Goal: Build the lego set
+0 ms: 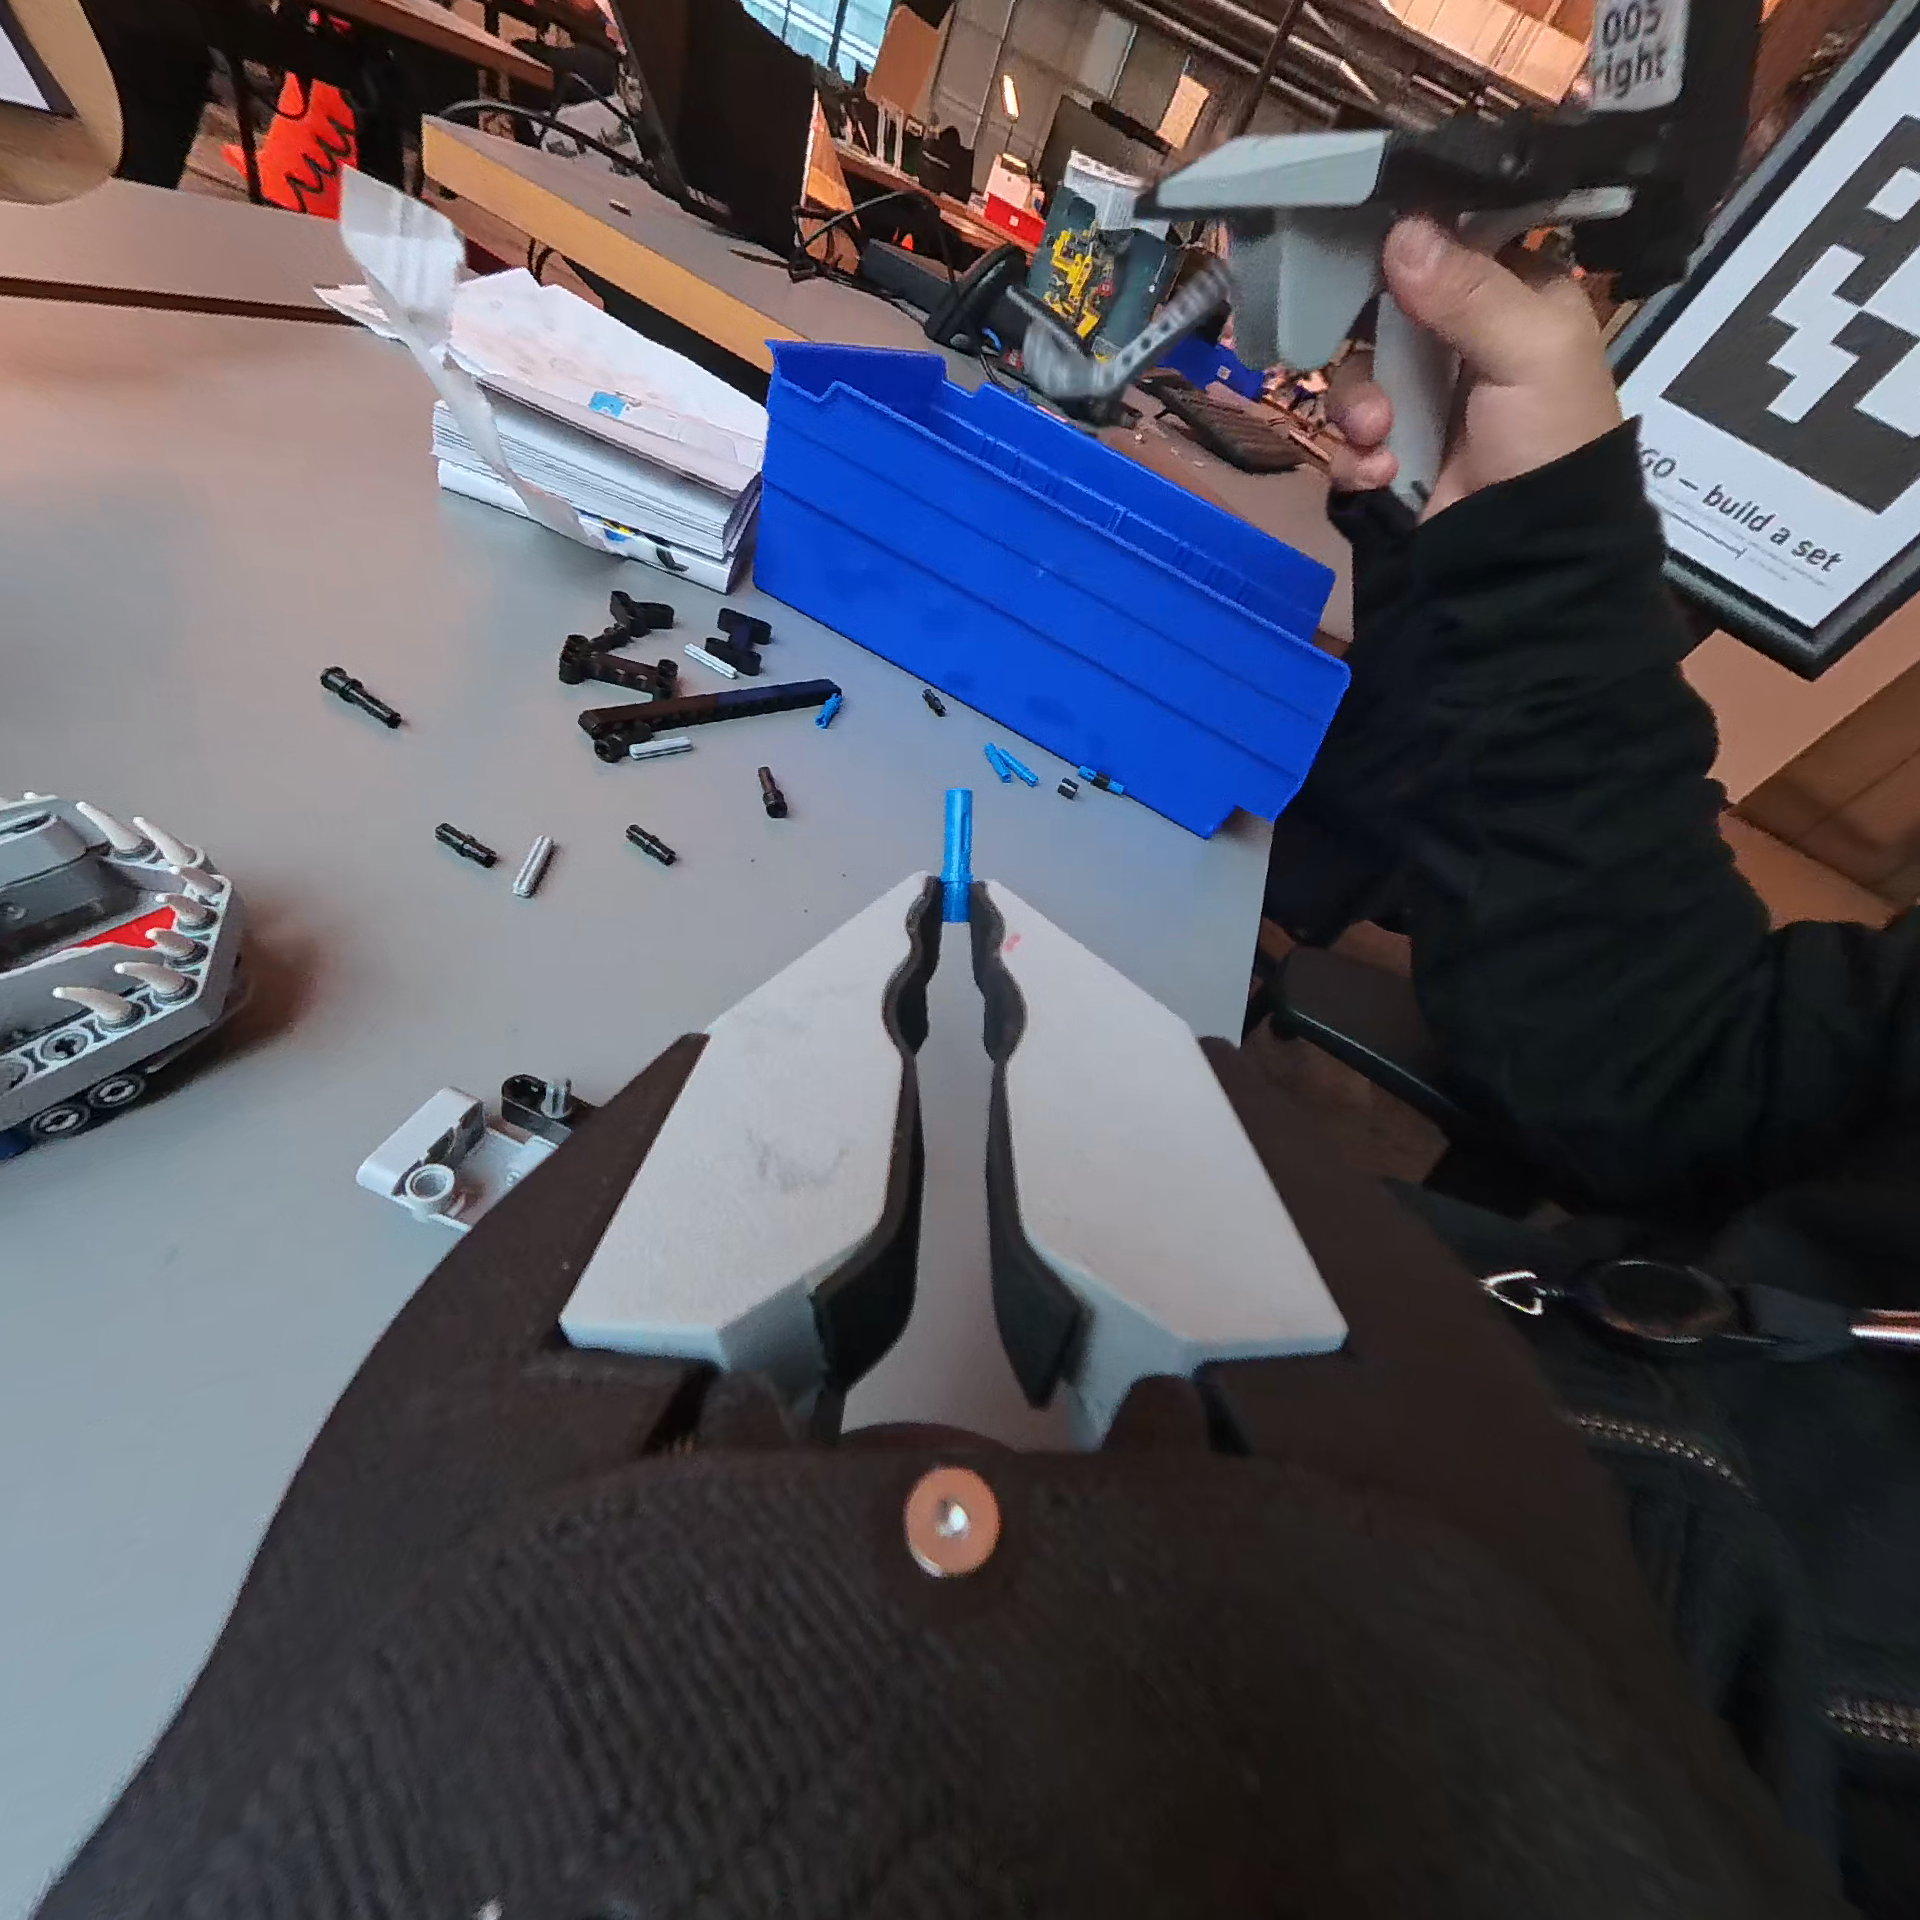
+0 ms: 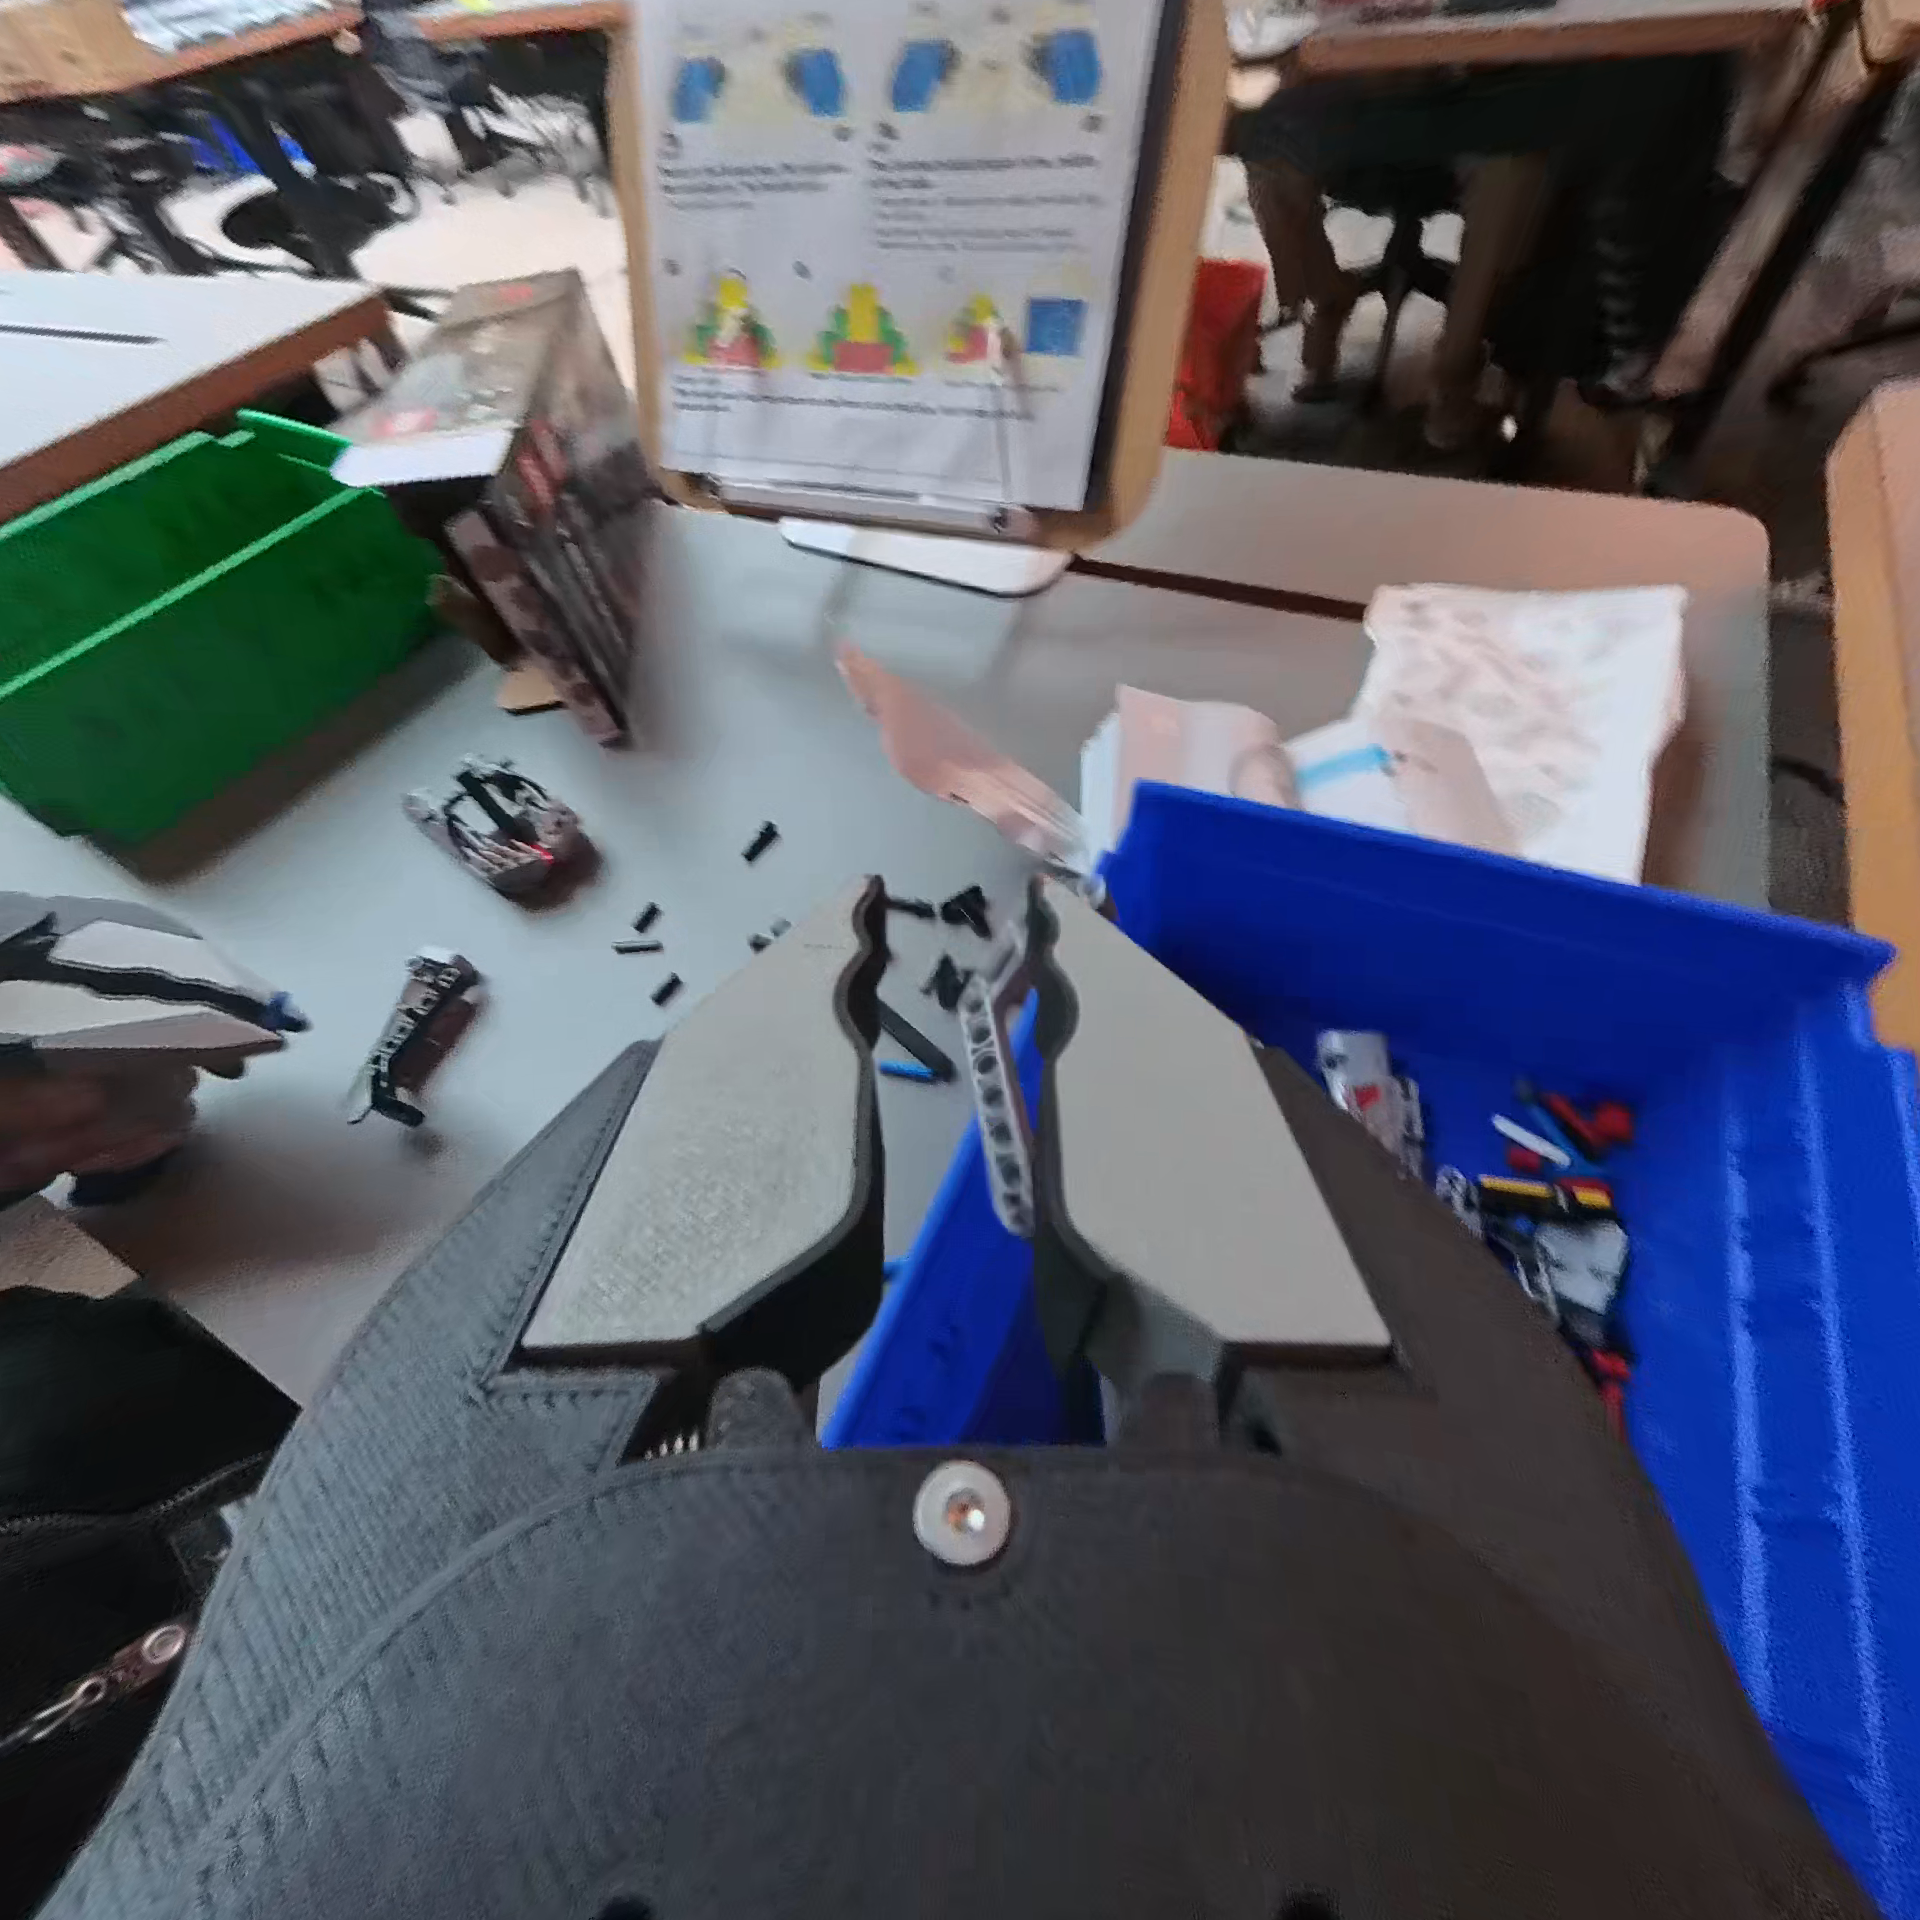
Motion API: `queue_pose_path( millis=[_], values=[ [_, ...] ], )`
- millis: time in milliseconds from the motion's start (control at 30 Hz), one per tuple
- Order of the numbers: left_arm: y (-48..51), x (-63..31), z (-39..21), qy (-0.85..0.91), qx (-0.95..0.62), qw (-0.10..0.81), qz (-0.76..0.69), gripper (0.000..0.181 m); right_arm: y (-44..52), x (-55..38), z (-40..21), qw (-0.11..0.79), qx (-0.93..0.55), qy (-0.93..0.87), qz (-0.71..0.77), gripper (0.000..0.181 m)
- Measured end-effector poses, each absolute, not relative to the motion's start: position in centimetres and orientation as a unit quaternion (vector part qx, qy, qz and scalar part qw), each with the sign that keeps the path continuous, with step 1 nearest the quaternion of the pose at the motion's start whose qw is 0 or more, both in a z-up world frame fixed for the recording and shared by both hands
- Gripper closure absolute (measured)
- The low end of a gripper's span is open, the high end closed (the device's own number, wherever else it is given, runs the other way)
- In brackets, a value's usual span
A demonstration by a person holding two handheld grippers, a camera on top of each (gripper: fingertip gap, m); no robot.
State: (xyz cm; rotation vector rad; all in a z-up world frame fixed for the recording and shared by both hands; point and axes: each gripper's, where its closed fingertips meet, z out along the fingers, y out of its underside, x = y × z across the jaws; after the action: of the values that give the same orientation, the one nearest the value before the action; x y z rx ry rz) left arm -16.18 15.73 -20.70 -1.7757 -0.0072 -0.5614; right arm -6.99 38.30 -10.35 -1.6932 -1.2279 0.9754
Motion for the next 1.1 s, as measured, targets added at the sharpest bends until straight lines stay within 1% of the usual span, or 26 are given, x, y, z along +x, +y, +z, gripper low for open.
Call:
queue_pose_path(
  millis=[100, 167, 200, 267, 367, 433, 500, 567, 667, 767, 833, 933, 1000, 1100],
  values=[
    [15.6, -16.2, -20.6, 0.003, -0.767, 0.596, -0.237, 0.179, 40.4, -5.5, -13.6, 0.355, -0.723, -0.481, 0.345, 0.15],
    [15.6, -16.2, -20.6, 0.007, -0.769, 0.596, -0.231, 0.179, 42.2, -4.7, -15.7, 0.328, -0.757, -0.467, 0.318, 0.157],
    [15.6, -16.1, -20.6, 0.009, -0.769, 0.596, -0.231, 0.179, 42.9, -4.5, -16.1, 0.332, -0.762, -0.458, 0.315, 0.16],
    [15.6, -15.9, -20.5, 0.013, -0.769, 0.595, -0.231, 0.179, 43.4, -4.3, -16.7, 0.321, -0.771, -0.449, 0.319, 0.151],
    [15.6, -15.7, -20.5, 0.026, -0.77, 0.595, -0.23, 0.179, 42.1, -5.1, -15.1, 0.332, -0.745, -0.463, 0.347, 0.147],
    [15.5, -15.3, -20.1, 0.039, -0.764, 0.599, -0.238, 0.179, 39.0, -6.8, -12.5, 0.342, -0.689, -0.494, 0.405, 0.145],
    [15.4, -15.1, -19.8, 0.048, -0.76, 0.606, -0.23, 0.179, 34.2, -8.7, -10.6, 0.32, -0.623, -0.538, 0.469, 0.148],
    [15.4, -15.1, -19.6, 0.058, -0.761, 0.614, -0.202, 0.179, 29.0, -10.5, -10.6, 0.261, -0.574, -0.589, 0.505, 0.148],
    [15.4, -14.6, -19.4, 0.074, -0.763, 0.616, -0.181, 0.179, 21.0, -12.7, -12.9, 0.148, -0.506, -0.664, 0.53, 0.147],
    [15.3, -14.2, -19.2, 0.084, -0.761, 0.62, -0.171, 0.179, 16.0, -14.4, -16.4, 0.069, -0.486, -0.707, 0.509, 0.152],
    [15.2, -14.4, -19.1, 0.087, -0.762, 0.622, -0.158, 0.179, 14.3, -14.8, -18.1, 0.037, -0.484, -0.72, 0.496, 0.152],
    [15.2, -14.5, -19.0, 0.087, -0.764, 0.622, -0.15, 0.18, 14.1, -15.6, -18.6, 0.045, -0.493, -0.714, 0.495, 0.165],
    [15.2, -14.3, -19.2, 0.096, -0.766, 0.619, -0.146, 0.179, 14.0, -15.9, -18.0, 0.05, -0.49, -0.7, 0.518, 0.181],
    [15.3, -14.2, -19.4, 0.099, -0.77, 0.615, -0.138, 0.179, 14.4, -15.9, -18.8, 0.064, -0.495, -0.711, 0.495, 0.181]
  ],
)
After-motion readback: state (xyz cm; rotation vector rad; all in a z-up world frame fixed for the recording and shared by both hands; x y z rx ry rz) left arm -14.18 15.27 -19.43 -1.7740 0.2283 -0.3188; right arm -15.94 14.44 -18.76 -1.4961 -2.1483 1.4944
